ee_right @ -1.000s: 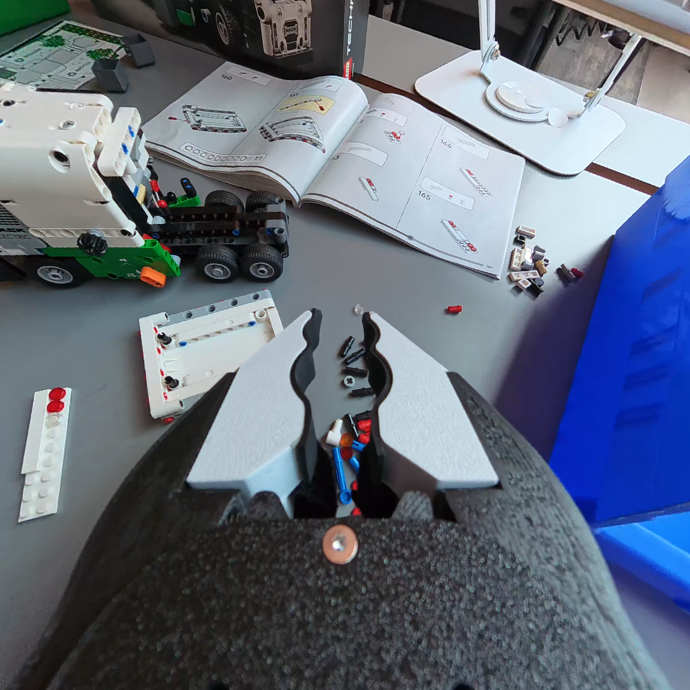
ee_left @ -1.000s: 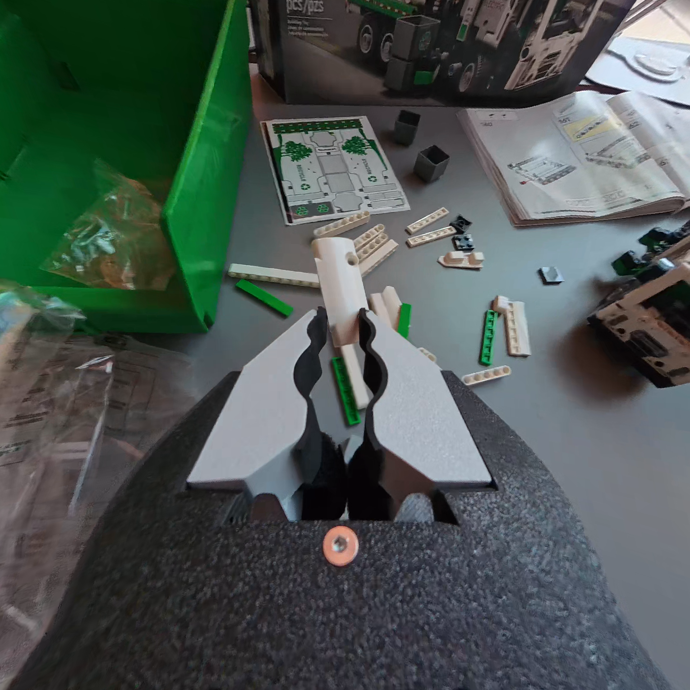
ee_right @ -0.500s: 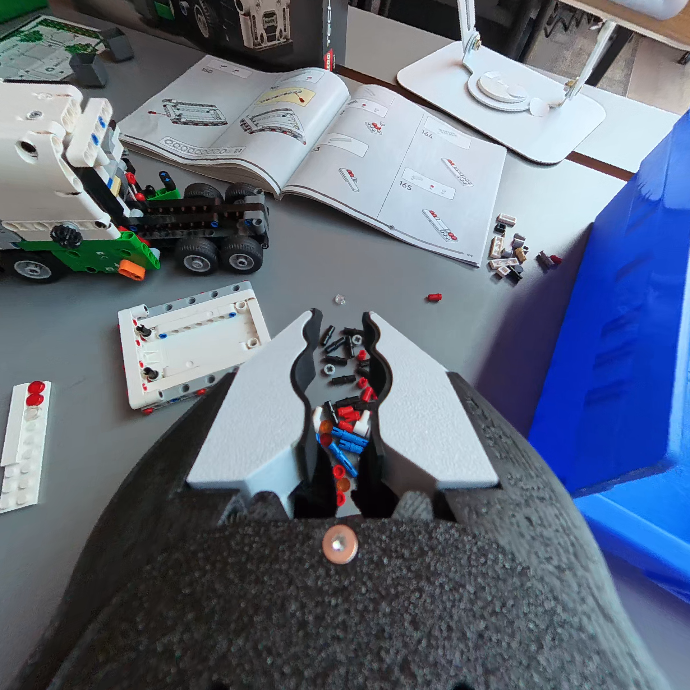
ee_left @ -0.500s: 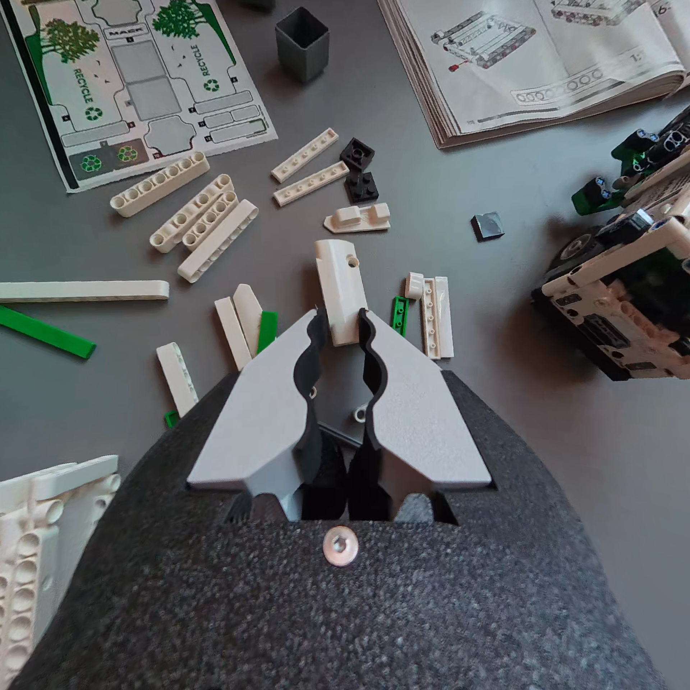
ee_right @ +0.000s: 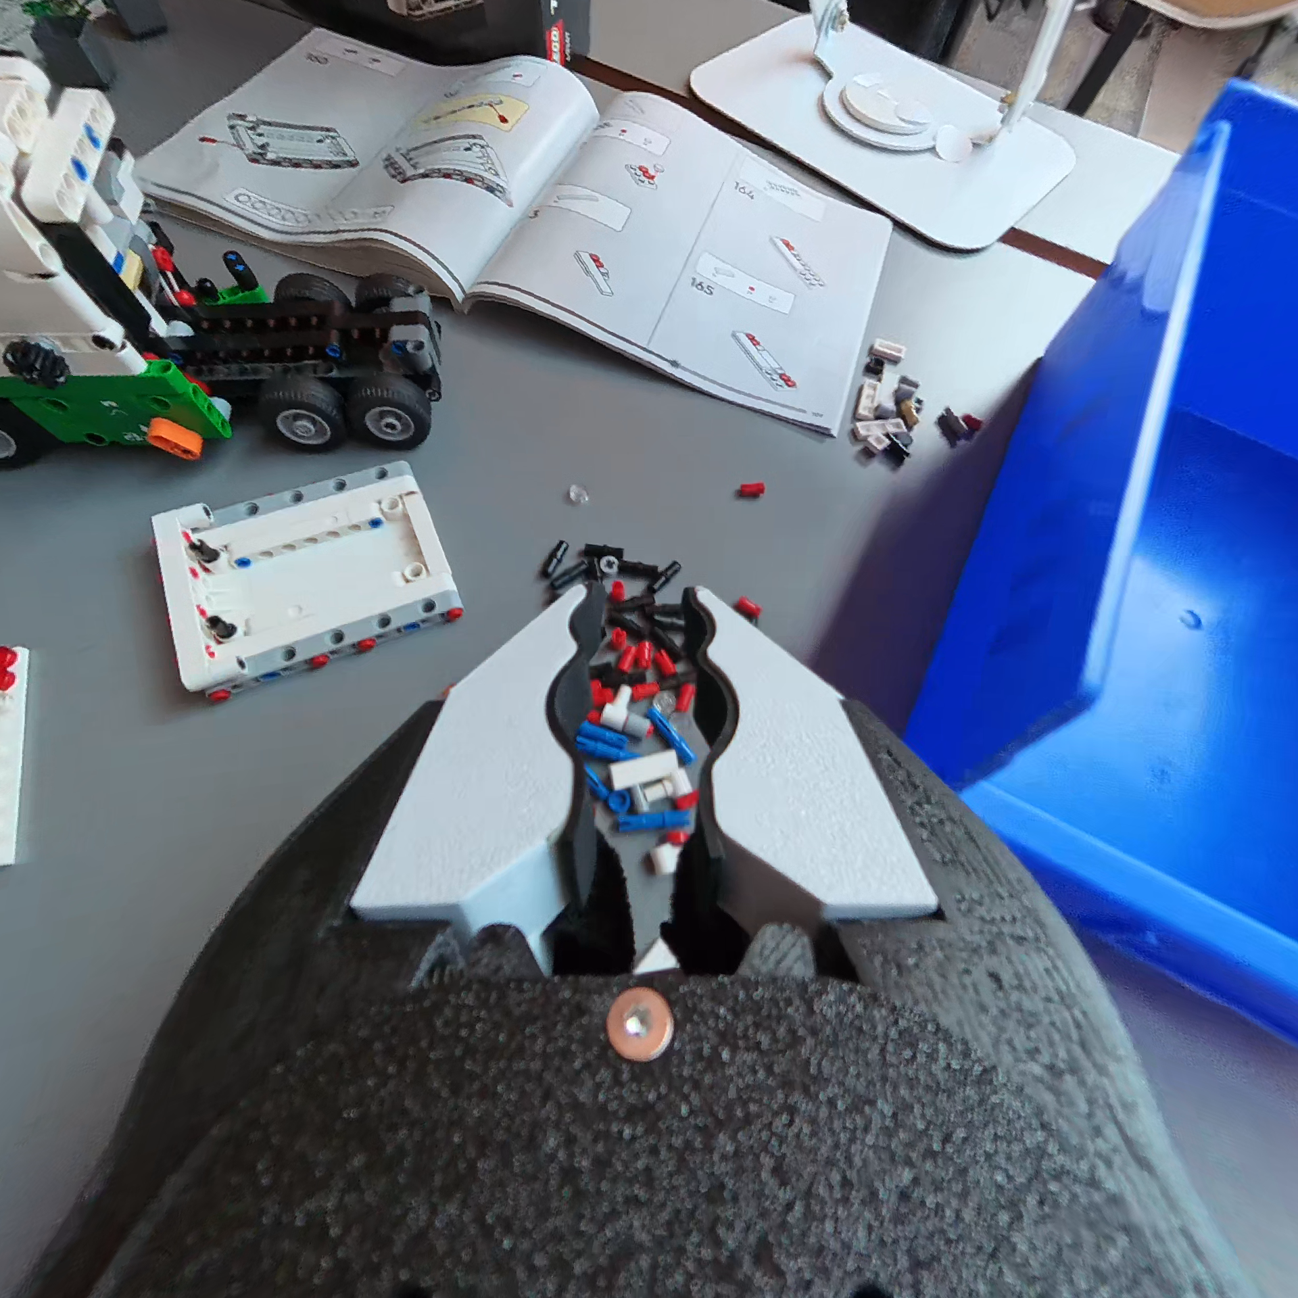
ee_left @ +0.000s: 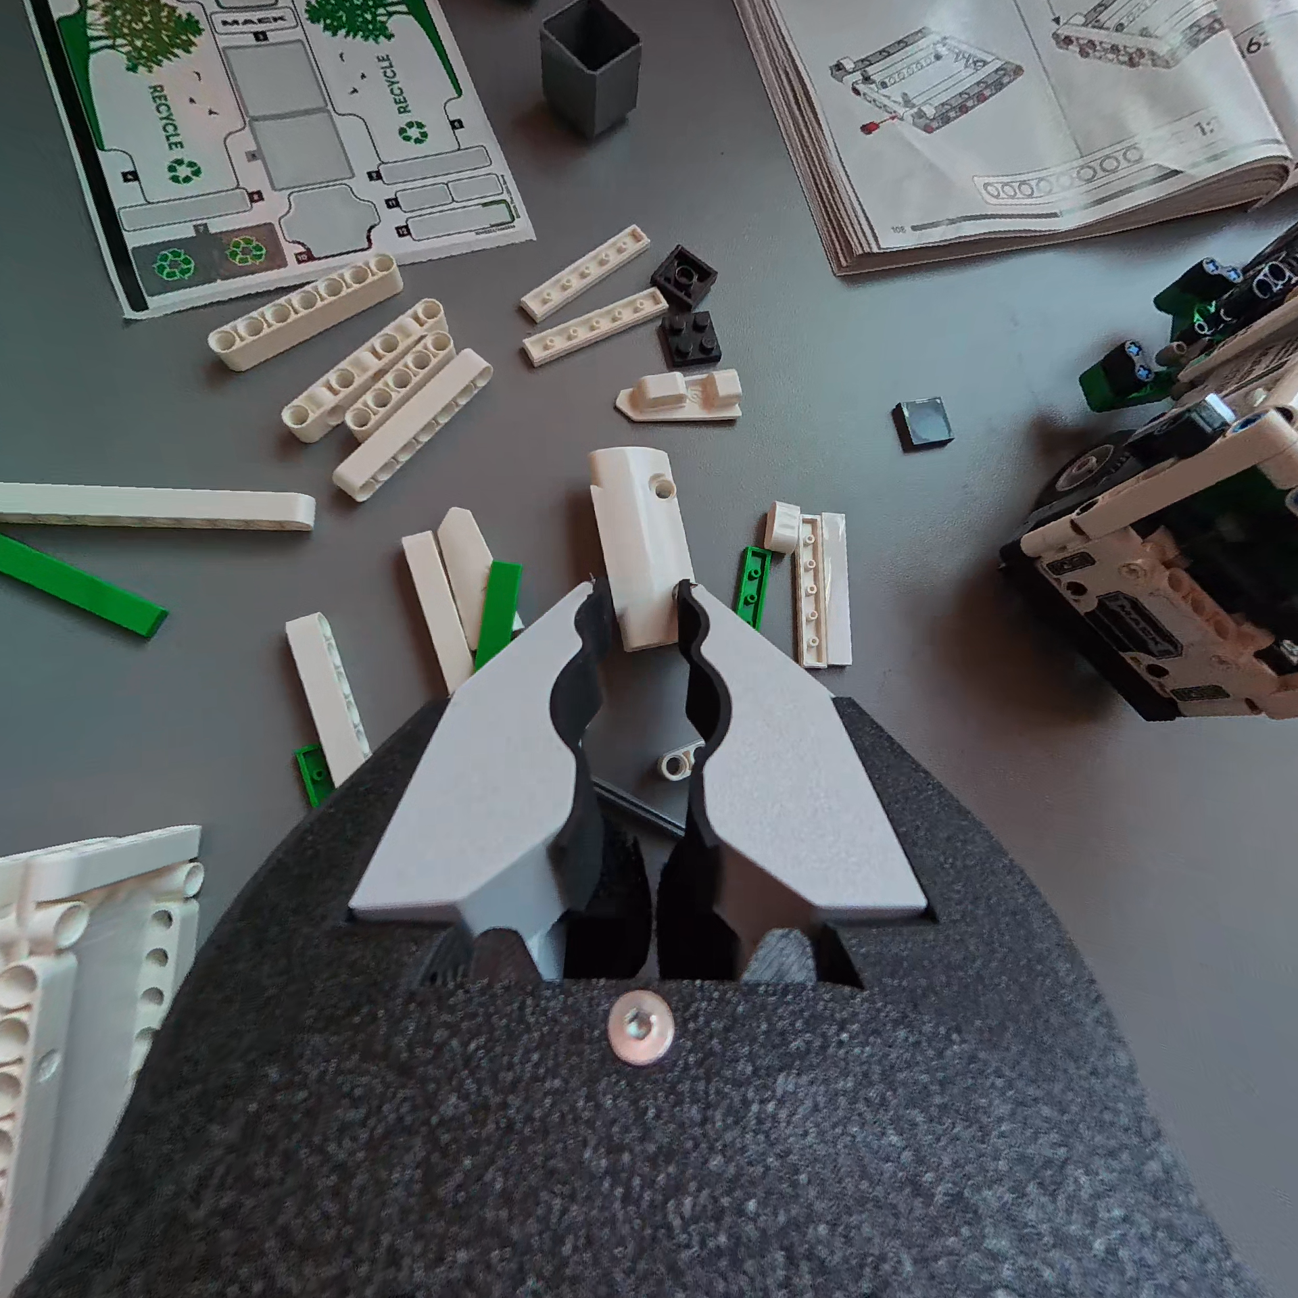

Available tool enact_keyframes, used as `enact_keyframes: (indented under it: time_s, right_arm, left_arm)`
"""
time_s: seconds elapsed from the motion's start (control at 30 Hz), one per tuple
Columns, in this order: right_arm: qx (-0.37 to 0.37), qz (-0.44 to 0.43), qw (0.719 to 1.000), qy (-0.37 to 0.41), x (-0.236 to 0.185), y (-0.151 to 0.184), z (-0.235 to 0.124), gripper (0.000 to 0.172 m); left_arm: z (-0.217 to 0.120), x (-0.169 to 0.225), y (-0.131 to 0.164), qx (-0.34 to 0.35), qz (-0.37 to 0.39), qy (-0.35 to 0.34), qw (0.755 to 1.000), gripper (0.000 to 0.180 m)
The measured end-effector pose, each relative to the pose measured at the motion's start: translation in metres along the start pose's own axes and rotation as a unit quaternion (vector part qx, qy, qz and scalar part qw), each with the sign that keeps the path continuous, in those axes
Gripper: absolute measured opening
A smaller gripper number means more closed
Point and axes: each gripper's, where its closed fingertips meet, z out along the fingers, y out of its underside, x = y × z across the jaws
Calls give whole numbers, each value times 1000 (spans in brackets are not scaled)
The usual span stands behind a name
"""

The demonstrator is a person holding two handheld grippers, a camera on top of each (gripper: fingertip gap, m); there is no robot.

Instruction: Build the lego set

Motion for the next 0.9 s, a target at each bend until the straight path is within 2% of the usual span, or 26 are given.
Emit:
enact_keyframes:
  time_s: [0.03,0.2,0.4,0.57,0.63,0.7,0.83,0.9]
  right_arm:
    - [-3,6,1000,7,5,6,-8,22]
    - [-5,39,999,15,14,39,-45,22]
    - [-25,57,998,6,17,75,-69,21]
    - [-27,80,996,-23,16,92,-84,21]
    - [-37,77,996,-13,19,100,-86,21]
    - [-41,71,997,-15,17,102,-86,21]
    - [-46,67,996,-33,4,99,-75,15]
    - [-54,52,996,-44,-4,100,-69,5]
  left_arm:
    - [0,0,0,1,-1,2,1000,18]
    - [-1,-5,2,10,-8,0,1000,22]
    - [-8,-10,2,36,-20,-15,999,27]
    - [-33,12,-15,113,9,-10,993,27]
    - [-46,34,-21,145,40,6,989,26]
    - [-57,70,-23,172,72,50,981,26]
    - [-69,179,-9,172,141,200,954,26]
    - [-71,230,9,153,194,250,936,24]
